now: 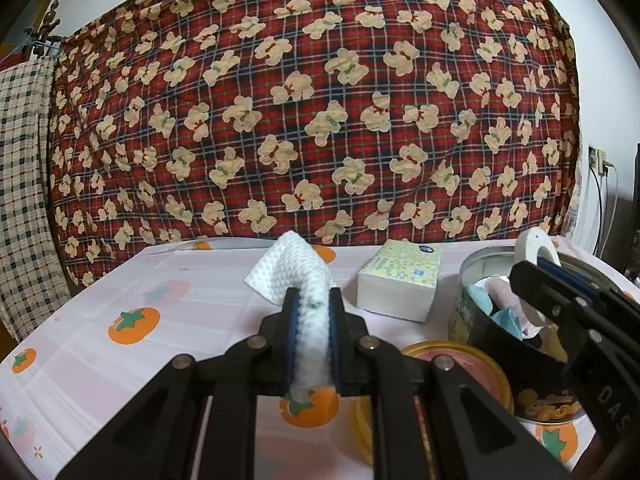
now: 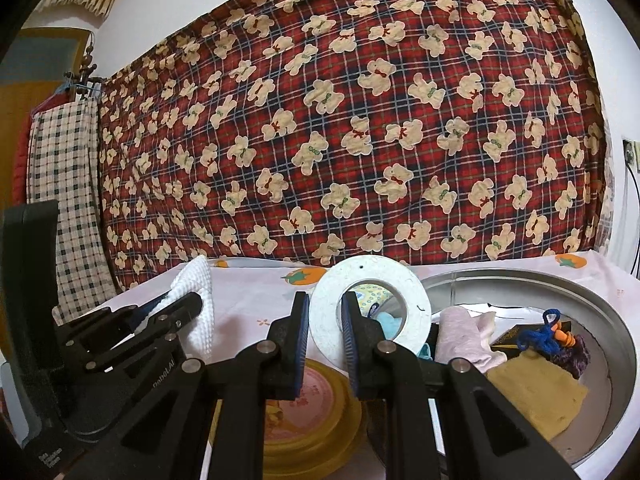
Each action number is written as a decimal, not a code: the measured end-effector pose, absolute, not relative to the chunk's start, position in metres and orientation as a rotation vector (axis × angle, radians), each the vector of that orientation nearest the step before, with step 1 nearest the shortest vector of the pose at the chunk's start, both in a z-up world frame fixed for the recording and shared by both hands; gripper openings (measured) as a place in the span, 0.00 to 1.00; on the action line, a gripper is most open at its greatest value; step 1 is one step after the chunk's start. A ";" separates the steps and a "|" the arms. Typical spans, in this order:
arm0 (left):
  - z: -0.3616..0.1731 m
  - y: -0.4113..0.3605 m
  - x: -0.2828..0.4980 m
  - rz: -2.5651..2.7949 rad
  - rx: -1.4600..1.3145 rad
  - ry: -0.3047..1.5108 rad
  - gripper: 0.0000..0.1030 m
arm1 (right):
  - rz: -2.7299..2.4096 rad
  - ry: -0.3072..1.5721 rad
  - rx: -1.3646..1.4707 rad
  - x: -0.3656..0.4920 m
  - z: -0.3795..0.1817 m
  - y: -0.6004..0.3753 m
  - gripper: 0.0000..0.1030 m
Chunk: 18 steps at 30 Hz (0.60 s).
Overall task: Organize soft objects
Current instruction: 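Lift and carry the tape roll and scrubber toward the metal bin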
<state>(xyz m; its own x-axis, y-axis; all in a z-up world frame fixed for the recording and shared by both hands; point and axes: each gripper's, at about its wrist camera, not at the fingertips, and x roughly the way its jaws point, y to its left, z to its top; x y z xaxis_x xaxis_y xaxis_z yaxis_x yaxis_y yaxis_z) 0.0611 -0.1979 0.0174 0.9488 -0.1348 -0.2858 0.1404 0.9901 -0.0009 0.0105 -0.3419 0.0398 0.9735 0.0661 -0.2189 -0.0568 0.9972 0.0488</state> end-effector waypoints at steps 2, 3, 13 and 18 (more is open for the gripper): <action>0.018 -0.199 0.060 -0.143 0.020 0.290 0.11 | 0.063 0.221 0.041 0.010 0.040 -0.342 0.18; 0.018 -0.200 0.059 -0.145 0.020 0.289 0.11 | 0.065 0.215 0.041 0.010 0.040 -0.343 0.18; 0.018 -0.208 0.056 -0.162 0.031 0.290 0.11 | 0.091 0.165 0.050 -0.002 0.044 -0.349 0.18; 0.018 -0.211 0.055 -0.168 0.033 0.292 0.11 | 0.105 0.147 0.080 -0.006 0.045 -0.357 0.18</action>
